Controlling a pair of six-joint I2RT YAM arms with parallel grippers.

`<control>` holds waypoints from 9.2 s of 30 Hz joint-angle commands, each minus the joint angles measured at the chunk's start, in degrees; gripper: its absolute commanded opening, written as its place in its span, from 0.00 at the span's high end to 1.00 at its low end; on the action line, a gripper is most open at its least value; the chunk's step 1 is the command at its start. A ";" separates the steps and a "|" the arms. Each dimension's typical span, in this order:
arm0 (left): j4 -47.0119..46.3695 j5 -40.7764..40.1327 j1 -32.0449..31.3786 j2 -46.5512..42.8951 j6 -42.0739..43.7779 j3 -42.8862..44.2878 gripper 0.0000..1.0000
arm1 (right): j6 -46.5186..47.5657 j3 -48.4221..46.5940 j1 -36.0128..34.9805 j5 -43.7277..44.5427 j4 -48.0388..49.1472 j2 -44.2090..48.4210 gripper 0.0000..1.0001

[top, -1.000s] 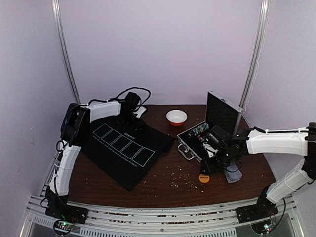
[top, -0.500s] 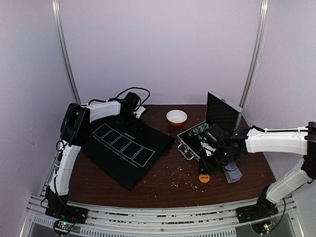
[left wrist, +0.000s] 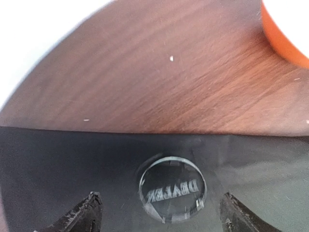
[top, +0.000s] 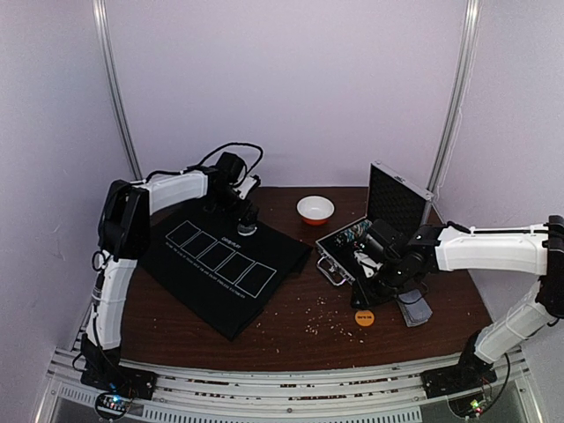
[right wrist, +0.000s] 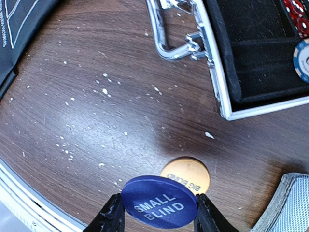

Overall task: Distribute texas hold em gaming equipment
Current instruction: Place the dealer button on the poker table mat, then pass from the right arm to the left, then place the small blind button on the poker table mat, then move the big blind button to the corner of the board, then pick up the big blind button from the corner of the board.

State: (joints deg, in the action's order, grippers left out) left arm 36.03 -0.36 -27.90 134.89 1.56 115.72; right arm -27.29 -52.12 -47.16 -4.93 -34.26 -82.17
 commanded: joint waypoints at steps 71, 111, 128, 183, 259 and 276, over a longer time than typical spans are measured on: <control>-43.58 41.48 -16.13 -63.16 -14.91 -67.85 0.88 | 34.49 -17.06 -28.41 32.39 38.98 -10.47 0.65; -31.58 35.93 0.60 -57.37 -35.19 -84.14 1.00 | 22.75 -8.88 -23.42 29.44 32.01 1.22 0.18; -21.11 21.32 1.07 -55.19 -29.58 -81.13 0.56 | 7.76 -10.15 -17.08 23.53 13.76 0.44 0.10; -16.67 10.64 -0.55 -62.28 -20.95 -70.40 0.25 | -3.53 -7.07 -14.35 4.34 -9.31 -18.15 0.42; -16.74 9.50 -0.97 -64.25 -20.05 -70.80 0.25 | 2.74 -19.39 -36.20 -8.42 -8.74 -29.28 0.36; -17.34 9.86 -1.10 -65.90 -19.67 -70.72 0.25 | 3.19 -21.88 -36.35 -0.29 -9.48 -26.32 0.63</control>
State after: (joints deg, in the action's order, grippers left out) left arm 21.02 9.58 -28.60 70.70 -19.25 43.79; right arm -22.65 -73.12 -82.81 -9.45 -42.81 -110.26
